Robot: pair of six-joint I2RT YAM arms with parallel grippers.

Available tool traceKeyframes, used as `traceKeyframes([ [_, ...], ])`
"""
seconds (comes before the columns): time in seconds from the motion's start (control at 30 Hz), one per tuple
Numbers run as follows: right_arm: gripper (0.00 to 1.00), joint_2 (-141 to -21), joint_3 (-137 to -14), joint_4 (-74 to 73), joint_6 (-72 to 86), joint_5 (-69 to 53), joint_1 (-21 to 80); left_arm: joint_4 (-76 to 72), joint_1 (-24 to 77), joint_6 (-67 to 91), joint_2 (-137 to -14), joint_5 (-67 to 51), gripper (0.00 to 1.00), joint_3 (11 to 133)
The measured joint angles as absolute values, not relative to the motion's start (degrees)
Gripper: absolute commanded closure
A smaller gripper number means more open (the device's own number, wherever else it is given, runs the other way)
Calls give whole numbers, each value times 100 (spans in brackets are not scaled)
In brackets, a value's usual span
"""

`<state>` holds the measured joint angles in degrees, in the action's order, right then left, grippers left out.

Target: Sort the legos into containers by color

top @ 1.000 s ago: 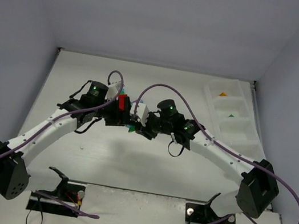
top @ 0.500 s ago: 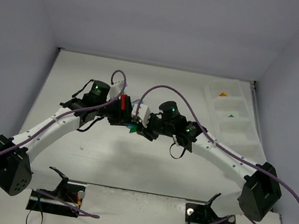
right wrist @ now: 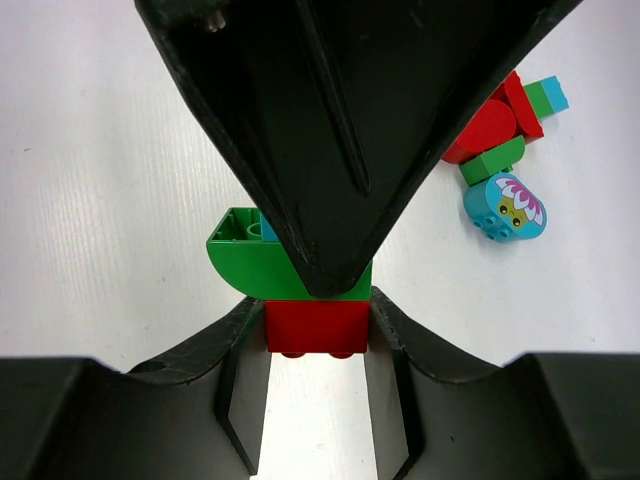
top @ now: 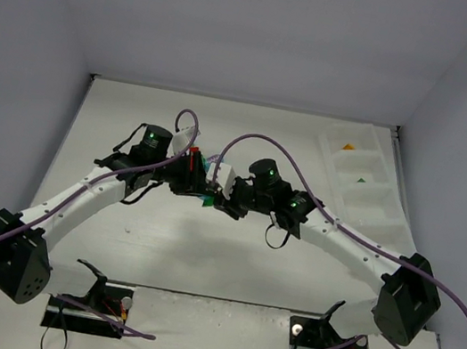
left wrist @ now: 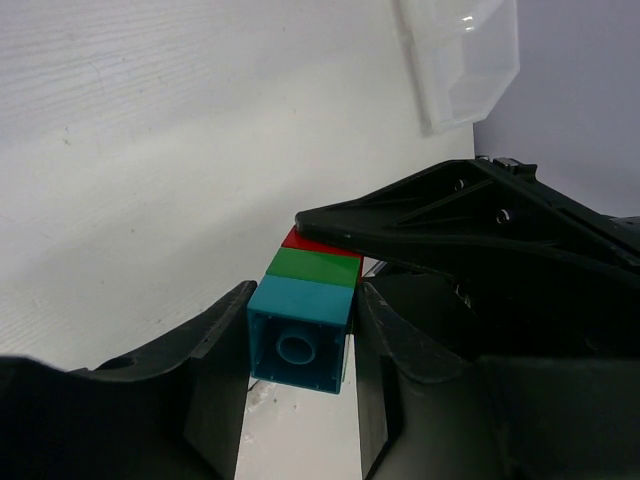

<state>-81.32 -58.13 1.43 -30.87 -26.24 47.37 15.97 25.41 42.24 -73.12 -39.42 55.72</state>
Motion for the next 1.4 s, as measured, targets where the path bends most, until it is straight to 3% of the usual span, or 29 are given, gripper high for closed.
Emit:
traceKeyframes([
  [0.37, 100, -7723, -4831, 738, -3037, -2226, 4729, 1745, 2539, 4091, -7310, -4040, 100, 5669],
  [0.67, 100, -7679, -4757, 683, -2823, -1946, 4563, 1737, 2539, 4064, -7301, -4056, 100, 5756],
  [1.03, 100, -7183, -4805, 462, -1009, 40, 2010, 2145, 2539, 3671, -6851, -3096, 100, 5760],
  [1.4, 95, -6899, -4803, 143, 499, 902, -635, 2497, 2539, 3286, -6720, -2598, 100, 5760],
])
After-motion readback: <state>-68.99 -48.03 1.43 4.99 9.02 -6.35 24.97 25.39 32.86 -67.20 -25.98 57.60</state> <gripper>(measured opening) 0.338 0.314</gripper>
